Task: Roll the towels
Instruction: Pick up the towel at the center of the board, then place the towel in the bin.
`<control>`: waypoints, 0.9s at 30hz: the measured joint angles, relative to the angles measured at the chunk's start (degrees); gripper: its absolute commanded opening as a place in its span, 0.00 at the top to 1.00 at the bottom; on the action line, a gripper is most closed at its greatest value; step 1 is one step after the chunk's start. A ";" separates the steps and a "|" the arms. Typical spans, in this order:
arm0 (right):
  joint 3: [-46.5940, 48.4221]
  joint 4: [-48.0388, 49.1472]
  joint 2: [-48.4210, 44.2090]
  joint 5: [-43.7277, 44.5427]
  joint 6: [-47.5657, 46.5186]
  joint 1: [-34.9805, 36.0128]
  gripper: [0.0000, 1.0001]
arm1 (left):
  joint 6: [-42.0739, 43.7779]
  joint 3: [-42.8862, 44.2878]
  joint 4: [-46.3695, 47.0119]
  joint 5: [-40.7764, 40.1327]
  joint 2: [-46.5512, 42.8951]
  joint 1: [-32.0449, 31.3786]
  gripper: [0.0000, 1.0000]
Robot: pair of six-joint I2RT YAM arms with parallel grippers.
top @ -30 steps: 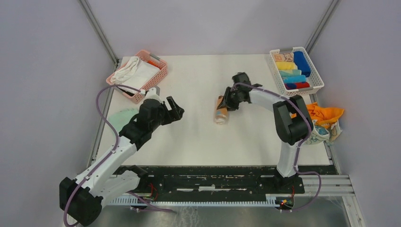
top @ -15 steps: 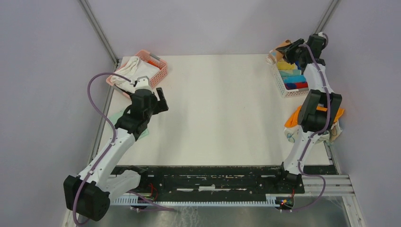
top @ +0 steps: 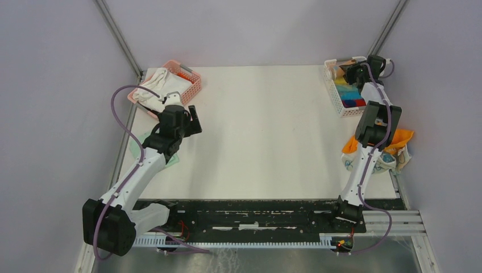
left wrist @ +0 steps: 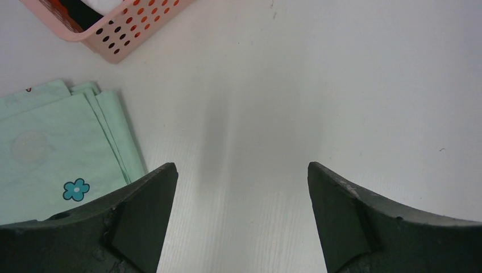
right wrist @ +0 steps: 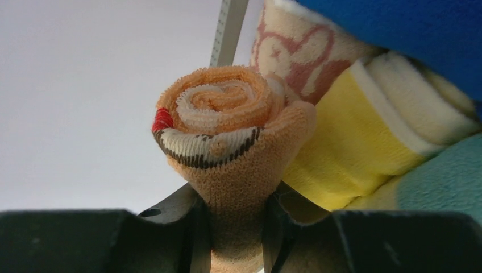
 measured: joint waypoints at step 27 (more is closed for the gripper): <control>0.85 6.21 1.60 9.81 6.12 -2.51 0.87 | 0.00 -0.55 1.07 1.46 0.66 0.57 0.09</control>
